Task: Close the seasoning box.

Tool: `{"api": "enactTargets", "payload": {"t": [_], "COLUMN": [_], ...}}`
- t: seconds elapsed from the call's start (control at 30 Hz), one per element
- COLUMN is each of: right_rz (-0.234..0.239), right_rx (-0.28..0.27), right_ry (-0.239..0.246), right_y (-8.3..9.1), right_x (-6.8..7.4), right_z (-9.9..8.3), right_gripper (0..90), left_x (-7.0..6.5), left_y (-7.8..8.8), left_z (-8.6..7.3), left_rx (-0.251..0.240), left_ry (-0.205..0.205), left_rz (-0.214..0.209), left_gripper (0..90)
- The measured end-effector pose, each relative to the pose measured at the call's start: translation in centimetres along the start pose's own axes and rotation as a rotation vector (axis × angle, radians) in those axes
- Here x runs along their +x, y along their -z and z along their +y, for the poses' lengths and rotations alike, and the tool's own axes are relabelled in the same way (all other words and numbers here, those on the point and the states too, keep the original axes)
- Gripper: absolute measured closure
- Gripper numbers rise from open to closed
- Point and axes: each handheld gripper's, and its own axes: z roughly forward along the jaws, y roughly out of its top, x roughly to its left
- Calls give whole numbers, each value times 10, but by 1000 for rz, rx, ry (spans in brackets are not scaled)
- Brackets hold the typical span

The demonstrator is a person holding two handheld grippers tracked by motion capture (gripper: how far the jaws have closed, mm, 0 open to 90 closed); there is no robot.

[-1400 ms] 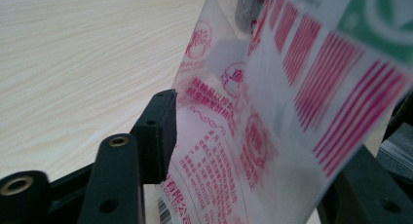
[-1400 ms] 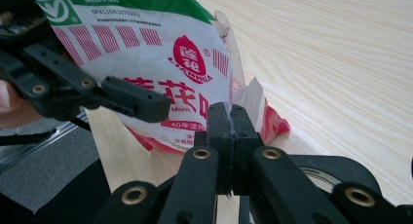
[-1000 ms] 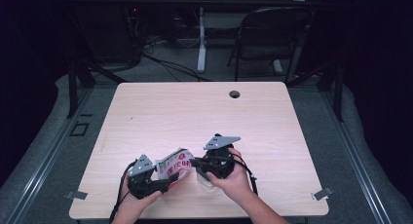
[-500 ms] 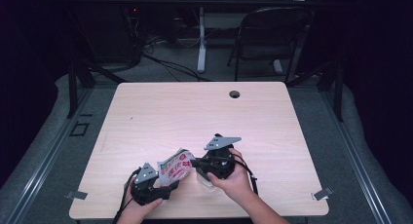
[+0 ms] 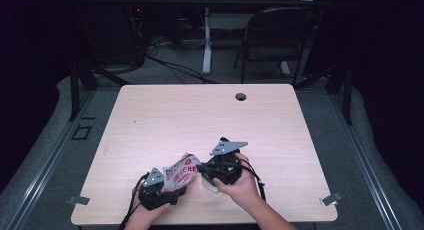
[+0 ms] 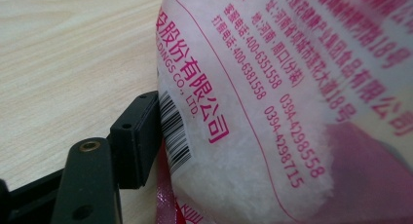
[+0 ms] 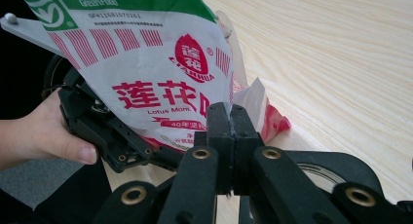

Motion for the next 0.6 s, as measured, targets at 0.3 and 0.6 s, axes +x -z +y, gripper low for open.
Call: {"api": "enactTargets", "payload": {"t": [0.3, 0.6], "right_rz": [3, 3], "right_rx": [-2, -3], "right_ry": [-2, -4], "right_y": [0, 0], "right_x": [0, 0], "right_z": [-1, -2], "right_gripper": [900, 900], "left_x": [-2, -4], "left_y": [-4, -4], "left_z": [2, 2], "left_rx": [30, 41], "left_ry": [-18, -38], "left_rz": [27, 61], "left_gripper": [392, 438]}}
